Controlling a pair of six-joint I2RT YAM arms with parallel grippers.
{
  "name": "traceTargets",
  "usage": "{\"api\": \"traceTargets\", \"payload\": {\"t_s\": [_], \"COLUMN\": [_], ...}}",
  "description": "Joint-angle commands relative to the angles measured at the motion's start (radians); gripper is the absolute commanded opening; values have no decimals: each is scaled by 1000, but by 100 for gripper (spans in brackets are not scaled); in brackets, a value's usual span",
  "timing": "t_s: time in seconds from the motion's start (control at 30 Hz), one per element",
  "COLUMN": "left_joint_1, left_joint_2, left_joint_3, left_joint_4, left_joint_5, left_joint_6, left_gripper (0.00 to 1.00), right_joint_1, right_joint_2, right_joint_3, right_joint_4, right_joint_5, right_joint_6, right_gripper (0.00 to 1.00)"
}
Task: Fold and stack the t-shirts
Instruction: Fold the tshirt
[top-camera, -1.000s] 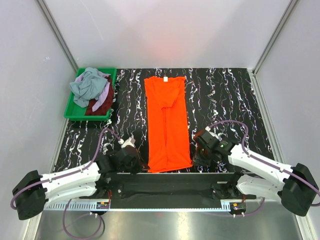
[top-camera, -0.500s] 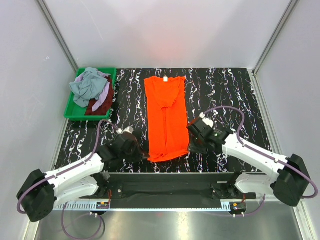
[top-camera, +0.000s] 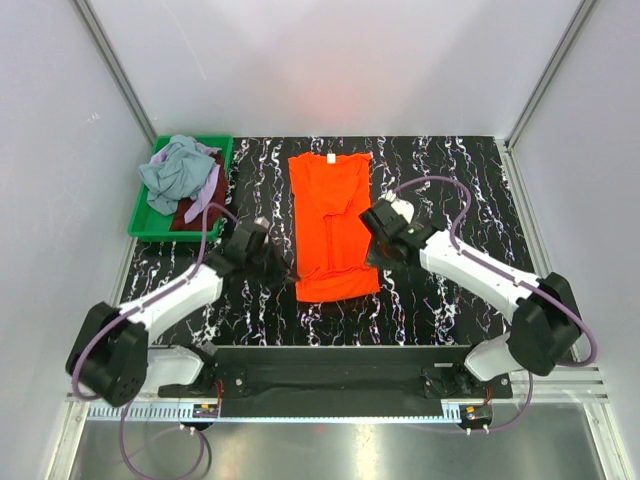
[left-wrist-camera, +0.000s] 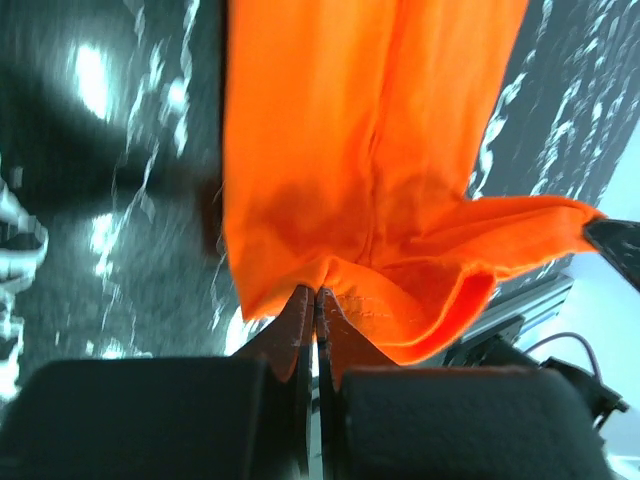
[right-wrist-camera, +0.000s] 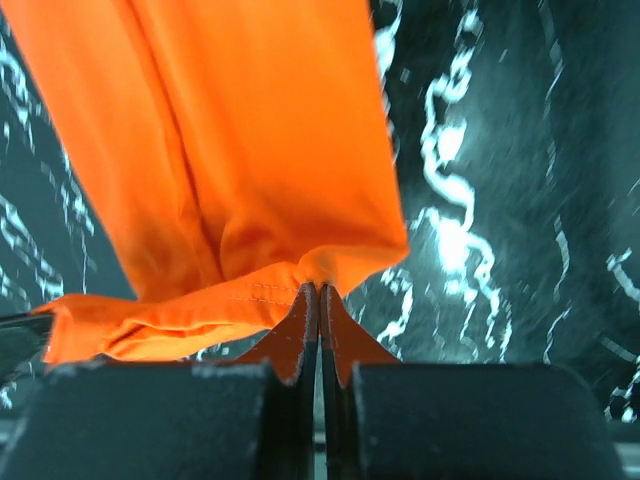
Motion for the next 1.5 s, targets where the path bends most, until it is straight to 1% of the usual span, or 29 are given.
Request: {"api": "traceTargets", "payload": {"t_s": [0.0,0.03,0.13,0.23,0.4,0.53,0.73,0.8,1.0,1.07,1.2,1.47], "left_joint_1": [54,81,132,174,244,270,287,292,304,304,306,309], "left_joint_2": [77,98,176,247,374,456,561,601,646,667,703,753], "left_joint_3": [113,151,202,274,384,452,538,565,608,637,673,682], "left_joint_4": [66,69,87,83,75,90,110,110,141,121,64,83], "left_joint_5": [86,109,158,173,218,247,276,282,304,296,238,230], "left_joint_6": [96,102,124,158,198,216,218,214,202,204,210,199], "left_gripper": [0,0,0,0,0,0,0,0,0,0,0,0], "right_joint_1": [-59,-72,-124,-171,-216,-239,-265,-279,-296,-305,-314,-320], "right_joint_2": [28,34,65,112,216,296,397,440,486,503,522,586], "right_joint_3": [70,85,116,157,238,307,412,453,495,505,515,561], "right_joint_4": [30,36,61,87,130,144,138,104,99,93,104,96], "right_joint_5": [44,41,13,-19,-54,-73,-79,-73,-81,-82,-94,-105], "right_joint_6": [-74,-96,-135,-177,-238,-266,-281,-278,-295,-297,-298,-303], "right_gripper": [0,0,0,0,0,0,0,0,0,0,0,0]}}
